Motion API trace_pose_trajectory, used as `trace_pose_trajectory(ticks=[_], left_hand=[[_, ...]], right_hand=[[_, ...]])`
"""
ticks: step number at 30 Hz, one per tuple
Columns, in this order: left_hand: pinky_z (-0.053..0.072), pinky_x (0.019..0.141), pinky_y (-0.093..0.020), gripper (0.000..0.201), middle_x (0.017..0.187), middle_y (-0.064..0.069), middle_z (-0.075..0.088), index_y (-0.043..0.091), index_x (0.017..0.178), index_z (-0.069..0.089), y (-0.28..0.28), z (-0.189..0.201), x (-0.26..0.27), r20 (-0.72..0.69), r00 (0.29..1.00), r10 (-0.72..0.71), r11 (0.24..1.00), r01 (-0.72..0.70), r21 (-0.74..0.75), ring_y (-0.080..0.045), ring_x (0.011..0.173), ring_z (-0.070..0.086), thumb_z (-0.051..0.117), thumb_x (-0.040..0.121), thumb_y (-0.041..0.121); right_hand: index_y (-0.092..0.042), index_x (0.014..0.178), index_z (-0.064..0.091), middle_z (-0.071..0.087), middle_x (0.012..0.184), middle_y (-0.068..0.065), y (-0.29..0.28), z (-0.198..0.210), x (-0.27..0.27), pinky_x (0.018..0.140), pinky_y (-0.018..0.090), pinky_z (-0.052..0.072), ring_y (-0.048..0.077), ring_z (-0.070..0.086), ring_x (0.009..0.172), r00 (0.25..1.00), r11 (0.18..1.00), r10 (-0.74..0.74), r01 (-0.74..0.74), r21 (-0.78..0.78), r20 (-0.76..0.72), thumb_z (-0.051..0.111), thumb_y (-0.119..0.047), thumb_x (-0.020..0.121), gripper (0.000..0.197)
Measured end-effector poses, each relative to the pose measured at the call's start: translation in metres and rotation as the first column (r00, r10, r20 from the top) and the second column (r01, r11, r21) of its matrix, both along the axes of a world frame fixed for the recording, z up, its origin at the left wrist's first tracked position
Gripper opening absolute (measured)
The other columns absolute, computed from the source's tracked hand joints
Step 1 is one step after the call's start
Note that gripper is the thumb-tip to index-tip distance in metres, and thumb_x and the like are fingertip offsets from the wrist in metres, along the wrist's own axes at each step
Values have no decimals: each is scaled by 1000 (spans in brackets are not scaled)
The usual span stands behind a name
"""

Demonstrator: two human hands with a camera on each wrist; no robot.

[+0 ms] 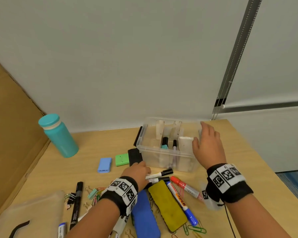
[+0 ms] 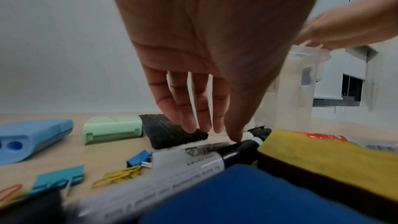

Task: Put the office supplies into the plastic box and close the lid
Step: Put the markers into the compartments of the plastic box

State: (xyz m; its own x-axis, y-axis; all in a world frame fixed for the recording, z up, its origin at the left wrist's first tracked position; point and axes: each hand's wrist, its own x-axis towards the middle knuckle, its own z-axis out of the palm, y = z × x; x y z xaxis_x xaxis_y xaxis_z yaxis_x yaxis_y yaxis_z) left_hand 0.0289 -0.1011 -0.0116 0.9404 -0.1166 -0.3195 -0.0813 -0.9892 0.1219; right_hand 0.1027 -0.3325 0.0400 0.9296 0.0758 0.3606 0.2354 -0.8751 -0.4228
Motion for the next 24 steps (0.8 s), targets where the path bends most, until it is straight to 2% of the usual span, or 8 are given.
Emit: trace_pose_trajectory(ticks=[2,3,6,9,13,17,20,24], left_hand=[[45,97,-38,35,128,-2,47,21,126,55,-1,1,3,-14,1000,-13,1000,13,1,-23,115,47,53,92,31],[45,96,-38,35,128,-3,47,21,125,55,-1,1,5,-22,1000,-17,1000,17,4,-23,115,47,53,92,32],[45,95,-39,35,126,-4,47,20,122,57,-1,0,9,-40,999,-7,1000,8,20,-24,114,48,56,91,34],[45,93,-37,36,124,-5,48,19,119,59,-4,0,14,-58,998,17,999,-16,29,-24,113,50,59,88,37],[49,90,-37,46,121,-8,55,12,120,59,-7,-1,20,-110,992,56,995,-46,89,-26,107,57,64,84,42],[51,89,-37,46,119,-9,57,11,118,58,-7,-6,23,-113,990,87,993,-77,88,-25,105,60,68,82,38],[49,92,-39,45,121,-10,53,11,118,58,-6,-8,22,-96,993,68,994,-59,96,-26,107,57,66,84,38],[46,95,-38,39,123,-8,49,14,118,59,-1,-5,18,-85,995,44,997,-39,65,-25,111,51,62,87,38]], right_hand=[[-11,125,45,51,118,5,2,9,-17,84,27,44,16,46,106,949,984,149,-171,55,277,50,-14,89,37],[-12,116,50,53,106,0,4,13,-25,76,21,43,11,47,96,913,967,225,-251,34,340,51,-13,88,28],[-18,99,57,50,84,-14,10,13,-43,56,13,47,1,50,68,828,872,485,-484,-79,280,52,-17,88,12],[-23,95,60,60,79,-15,15,-6,-53,52,11,48,-3,53,60,779,793,609,-603,-91,148,53,-22,88,10],[-28,103,59,64,87,-10,18,-32,-55,55,16,35,3,50,64,825,802,551,-565,-195,-122,47,-33,94,17],[-22,116,51,61,107,-2,15,-50,-55,66,25,39,16,60,86,867,838,268,-425,-343,-419,43,-38,96,26],[-22,119,46,63,108,1,14,-62,-55,68,28,40,20,63,95,835,828,164,-406,-387,-525,46,-35,95,28],[-22,119,46,62,101,0,15,-59,-54,67,27,40,19,63,91,825,817,188,-433,-380,-534,48,-32,94,27]])
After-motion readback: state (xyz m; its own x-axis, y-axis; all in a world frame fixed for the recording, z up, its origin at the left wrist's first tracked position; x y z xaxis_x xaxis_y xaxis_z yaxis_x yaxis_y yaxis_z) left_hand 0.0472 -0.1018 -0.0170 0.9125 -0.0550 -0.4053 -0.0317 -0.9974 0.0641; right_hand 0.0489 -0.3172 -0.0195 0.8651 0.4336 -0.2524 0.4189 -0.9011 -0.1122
